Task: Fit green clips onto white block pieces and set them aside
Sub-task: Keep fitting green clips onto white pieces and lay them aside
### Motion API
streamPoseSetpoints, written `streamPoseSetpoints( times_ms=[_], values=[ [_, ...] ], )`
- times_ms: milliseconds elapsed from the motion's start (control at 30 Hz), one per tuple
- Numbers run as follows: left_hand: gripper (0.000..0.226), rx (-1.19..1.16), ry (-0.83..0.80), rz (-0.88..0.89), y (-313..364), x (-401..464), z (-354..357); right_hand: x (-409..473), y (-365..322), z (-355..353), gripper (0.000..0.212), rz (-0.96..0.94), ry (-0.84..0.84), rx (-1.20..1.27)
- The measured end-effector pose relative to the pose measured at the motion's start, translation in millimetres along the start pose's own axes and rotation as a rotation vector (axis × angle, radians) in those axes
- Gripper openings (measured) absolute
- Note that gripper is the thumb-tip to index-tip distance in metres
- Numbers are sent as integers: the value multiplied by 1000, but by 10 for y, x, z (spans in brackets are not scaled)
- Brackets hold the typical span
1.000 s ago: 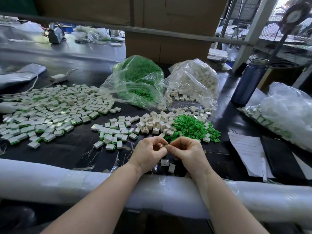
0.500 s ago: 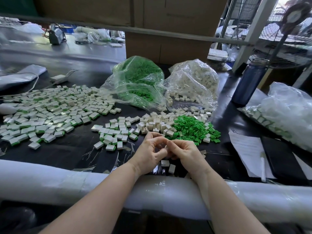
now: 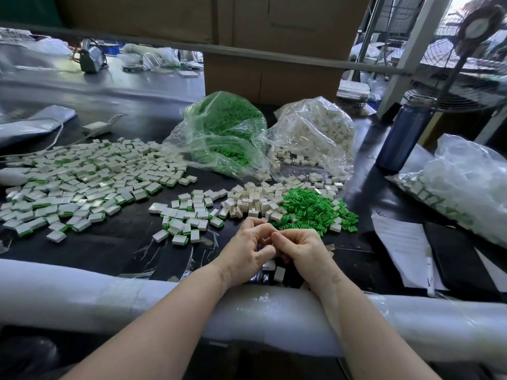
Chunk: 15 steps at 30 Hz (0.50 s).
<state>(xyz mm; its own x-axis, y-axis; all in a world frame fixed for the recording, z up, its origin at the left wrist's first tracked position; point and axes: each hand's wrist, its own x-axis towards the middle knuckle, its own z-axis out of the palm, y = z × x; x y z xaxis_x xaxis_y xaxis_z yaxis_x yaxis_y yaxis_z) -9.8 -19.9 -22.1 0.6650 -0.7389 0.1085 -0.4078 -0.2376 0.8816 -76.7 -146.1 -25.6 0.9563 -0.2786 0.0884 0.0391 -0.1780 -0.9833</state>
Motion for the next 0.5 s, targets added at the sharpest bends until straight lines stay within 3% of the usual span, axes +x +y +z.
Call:
streamPoseSetpoints(
  times_ms=[333,500],
  values=[
    [13,-39,45,26,-4,2,-8,-15,-29,36,21,-16,26,56],
    [10,-81,105,16,-21,11,-23,-4,-19,8,11,-9,152,123]
  ],
)
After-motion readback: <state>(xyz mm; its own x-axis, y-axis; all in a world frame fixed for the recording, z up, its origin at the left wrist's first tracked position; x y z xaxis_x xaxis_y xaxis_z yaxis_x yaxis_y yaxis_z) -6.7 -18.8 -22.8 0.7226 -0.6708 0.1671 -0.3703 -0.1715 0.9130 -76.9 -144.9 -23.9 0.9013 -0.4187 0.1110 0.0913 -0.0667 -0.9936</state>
